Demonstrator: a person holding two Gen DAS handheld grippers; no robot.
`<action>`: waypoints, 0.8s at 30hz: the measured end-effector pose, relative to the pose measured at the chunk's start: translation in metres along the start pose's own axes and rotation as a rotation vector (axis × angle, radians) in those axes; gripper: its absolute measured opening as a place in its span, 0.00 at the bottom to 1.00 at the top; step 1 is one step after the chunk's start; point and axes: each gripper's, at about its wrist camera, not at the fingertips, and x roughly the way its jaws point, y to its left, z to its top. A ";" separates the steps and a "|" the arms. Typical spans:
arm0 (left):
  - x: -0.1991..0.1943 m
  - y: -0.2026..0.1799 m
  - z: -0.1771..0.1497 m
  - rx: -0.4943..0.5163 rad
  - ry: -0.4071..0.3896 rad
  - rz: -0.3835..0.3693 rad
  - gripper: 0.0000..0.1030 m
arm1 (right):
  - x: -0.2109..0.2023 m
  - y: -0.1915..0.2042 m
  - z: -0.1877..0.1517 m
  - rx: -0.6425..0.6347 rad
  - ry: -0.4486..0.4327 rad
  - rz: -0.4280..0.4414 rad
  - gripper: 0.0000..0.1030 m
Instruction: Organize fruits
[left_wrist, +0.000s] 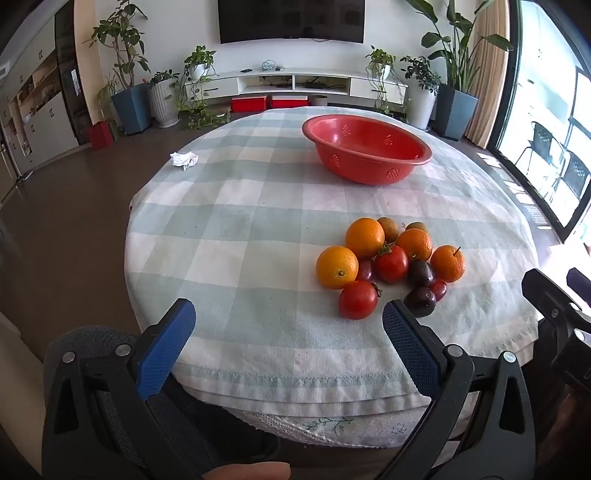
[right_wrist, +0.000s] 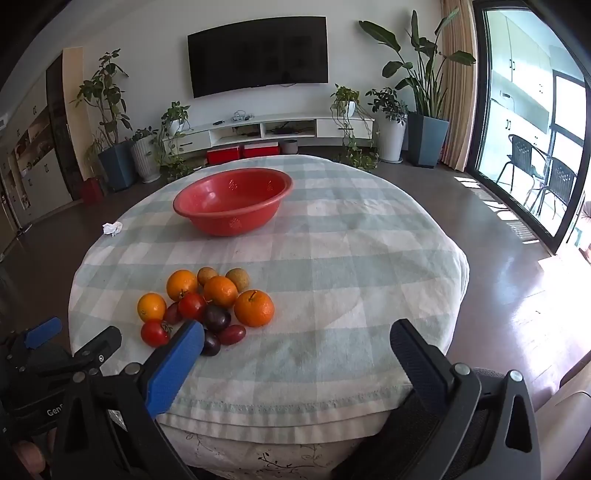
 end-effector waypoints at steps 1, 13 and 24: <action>0.002 0.003 0.001 -0.037 0.026 -0.022 1.00 | 0.000 0.000 0.000 -0.003 -0.002 0.001 1.00; 0.007 0.011 -0.004 -0.031 0.021 0.004 1.00 | 0.005 0.002 -0.002 -0.003 0.010 -0.003 1.00; 0.006 0.001 -0.001 -0.015 0.021 0.006 1.00 | 0.005 0.003 -0.003 -0.005 0.015 -0.005 1.00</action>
